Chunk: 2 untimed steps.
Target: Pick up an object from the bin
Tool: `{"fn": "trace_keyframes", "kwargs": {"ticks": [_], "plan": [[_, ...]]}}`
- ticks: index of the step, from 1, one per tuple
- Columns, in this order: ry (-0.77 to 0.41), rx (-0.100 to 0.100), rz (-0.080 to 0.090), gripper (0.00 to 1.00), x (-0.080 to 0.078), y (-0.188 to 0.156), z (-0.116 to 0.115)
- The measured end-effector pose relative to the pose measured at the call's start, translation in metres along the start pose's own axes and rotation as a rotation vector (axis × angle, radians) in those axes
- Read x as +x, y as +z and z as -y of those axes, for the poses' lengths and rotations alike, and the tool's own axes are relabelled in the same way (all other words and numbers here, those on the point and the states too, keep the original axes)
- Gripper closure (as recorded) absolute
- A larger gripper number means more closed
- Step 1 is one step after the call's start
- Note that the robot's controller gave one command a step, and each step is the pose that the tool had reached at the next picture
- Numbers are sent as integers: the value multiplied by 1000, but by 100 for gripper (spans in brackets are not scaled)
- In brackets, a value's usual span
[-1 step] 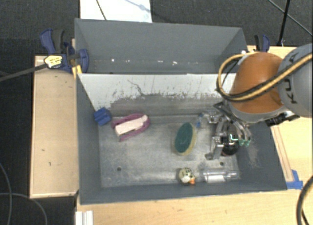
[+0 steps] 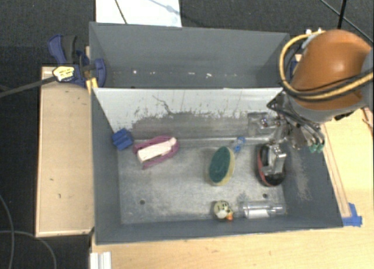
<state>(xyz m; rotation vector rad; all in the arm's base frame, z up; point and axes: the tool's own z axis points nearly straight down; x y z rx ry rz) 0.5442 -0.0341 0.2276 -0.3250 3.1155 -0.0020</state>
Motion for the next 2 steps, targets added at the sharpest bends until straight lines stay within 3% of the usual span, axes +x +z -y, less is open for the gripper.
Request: {"fn": "trace_keyframes", "kwargs": {"ticks": [1,2], "plan": [[-412,-7,-10,0,-41,146,-43],[-408,-5,-6,100,-42,144,-42]]}}
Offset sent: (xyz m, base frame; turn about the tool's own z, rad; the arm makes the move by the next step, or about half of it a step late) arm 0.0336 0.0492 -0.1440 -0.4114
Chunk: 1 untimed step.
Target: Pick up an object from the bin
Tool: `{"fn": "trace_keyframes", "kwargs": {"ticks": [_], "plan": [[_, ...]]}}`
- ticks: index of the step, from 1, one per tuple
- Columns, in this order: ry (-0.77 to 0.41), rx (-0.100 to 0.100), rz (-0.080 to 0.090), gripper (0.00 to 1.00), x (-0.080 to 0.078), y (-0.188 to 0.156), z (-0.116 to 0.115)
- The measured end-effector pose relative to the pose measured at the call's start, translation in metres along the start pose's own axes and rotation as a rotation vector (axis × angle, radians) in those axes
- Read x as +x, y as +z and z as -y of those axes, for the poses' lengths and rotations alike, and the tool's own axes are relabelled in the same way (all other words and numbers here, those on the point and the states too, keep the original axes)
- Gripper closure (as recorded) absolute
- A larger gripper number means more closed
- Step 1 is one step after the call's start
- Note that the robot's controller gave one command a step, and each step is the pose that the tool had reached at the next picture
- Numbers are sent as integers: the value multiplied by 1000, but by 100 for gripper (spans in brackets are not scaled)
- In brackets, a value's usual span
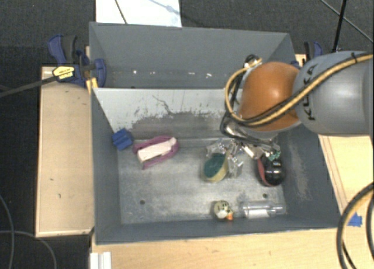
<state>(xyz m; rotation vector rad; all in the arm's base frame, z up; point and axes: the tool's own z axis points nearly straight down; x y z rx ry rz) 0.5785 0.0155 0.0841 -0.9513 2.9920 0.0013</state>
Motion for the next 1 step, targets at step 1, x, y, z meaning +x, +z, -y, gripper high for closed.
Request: {"fn": "trace_keyframes", "kwargs": {"ticks": [1], "plan": [[6,6,8,100,12,-164,-1]]}}
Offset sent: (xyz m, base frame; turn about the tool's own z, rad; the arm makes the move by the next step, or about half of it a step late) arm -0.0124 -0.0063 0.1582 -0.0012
